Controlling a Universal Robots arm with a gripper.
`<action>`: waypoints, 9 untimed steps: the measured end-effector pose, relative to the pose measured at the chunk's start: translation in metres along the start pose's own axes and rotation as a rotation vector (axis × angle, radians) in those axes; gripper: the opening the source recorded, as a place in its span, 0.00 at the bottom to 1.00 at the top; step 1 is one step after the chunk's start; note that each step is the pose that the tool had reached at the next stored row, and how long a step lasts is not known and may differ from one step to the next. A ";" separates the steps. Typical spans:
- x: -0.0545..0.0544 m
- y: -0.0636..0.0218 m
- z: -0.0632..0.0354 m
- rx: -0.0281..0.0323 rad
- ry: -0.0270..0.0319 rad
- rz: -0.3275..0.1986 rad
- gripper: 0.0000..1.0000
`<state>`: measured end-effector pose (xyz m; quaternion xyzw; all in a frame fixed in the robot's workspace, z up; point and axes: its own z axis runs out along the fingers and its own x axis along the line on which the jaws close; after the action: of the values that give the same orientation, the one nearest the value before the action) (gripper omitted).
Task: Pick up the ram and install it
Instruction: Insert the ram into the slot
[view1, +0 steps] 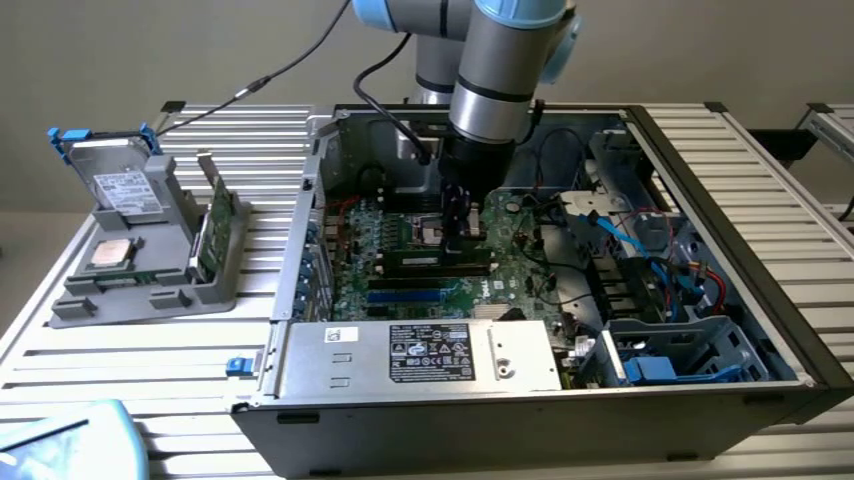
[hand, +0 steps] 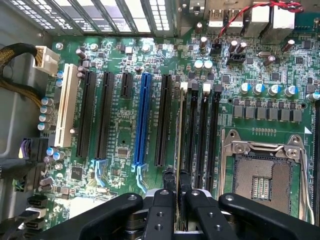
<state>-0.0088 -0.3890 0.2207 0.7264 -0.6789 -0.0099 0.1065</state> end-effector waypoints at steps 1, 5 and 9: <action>0.000 -0.0001 0.0000 -0.0002 0.0000 0.000 0.14; 0.000 -0.0002 0.0001 -0.0006 -0.0004 0.002 0.14; 0.000 -0.0003 0.0007 -0.0019 -0.0022 0.013 0.14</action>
<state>-0.0086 -0.3891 0.2200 0.7220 -0.6835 -0.0107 0.1066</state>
